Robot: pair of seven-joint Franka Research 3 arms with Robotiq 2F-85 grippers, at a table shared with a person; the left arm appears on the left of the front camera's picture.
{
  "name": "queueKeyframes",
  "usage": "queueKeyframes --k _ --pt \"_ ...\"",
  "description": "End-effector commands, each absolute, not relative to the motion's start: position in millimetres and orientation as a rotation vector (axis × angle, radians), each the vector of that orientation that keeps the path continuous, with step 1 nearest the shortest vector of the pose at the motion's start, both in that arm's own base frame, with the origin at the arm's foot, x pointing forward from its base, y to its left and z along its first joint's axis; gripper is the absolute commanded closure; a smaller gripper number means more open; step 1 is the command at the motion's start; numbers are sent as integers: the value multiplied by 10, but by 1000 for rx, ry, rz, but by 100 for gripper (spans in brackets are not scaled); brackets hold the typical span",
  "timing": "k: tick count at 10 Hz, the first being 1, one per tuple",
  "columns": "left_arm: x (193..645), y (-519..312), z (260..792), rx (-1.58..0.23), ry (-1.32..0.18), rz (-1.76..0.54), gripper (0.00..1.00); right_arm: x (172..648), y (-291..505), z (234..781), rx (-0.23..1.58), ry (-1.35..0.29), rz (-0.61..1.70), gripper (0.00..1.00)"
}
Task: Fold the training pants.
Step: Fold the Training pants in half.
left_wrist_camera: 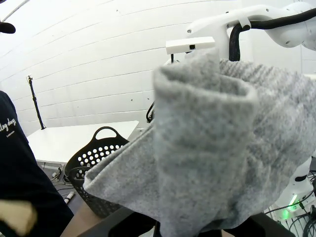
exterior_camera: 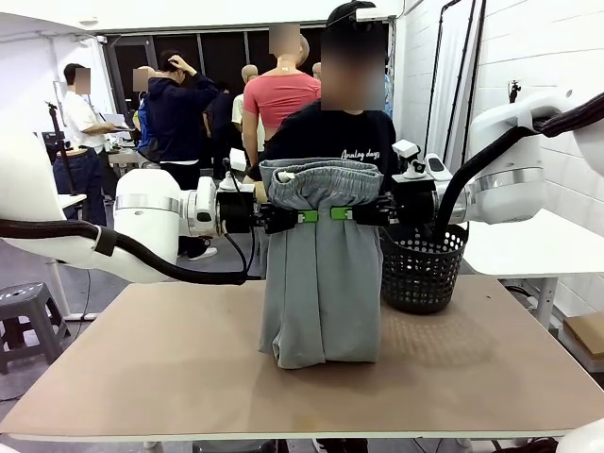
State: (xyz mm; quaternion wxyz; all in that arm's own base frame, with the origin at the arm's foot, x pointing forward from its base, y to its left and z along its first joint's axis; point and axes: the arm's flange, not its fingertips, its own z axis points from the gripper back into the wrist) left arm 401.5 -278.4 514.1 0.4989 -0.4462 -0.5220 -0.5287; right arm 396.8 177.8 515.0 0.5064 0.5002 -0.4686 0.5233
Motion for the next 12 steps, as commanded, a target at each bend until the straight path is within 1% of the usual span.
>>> queueKeyframes --k 1,12 --pt "3997 -2776 5185 -1073 -1275 -1280 100 3954 1793 5161 1230 -1135 1253 100" --pt "3997 -2776 5185 -1073 -1275 -1280 100 3954 1793 5161 1230 -1135 1253 100"
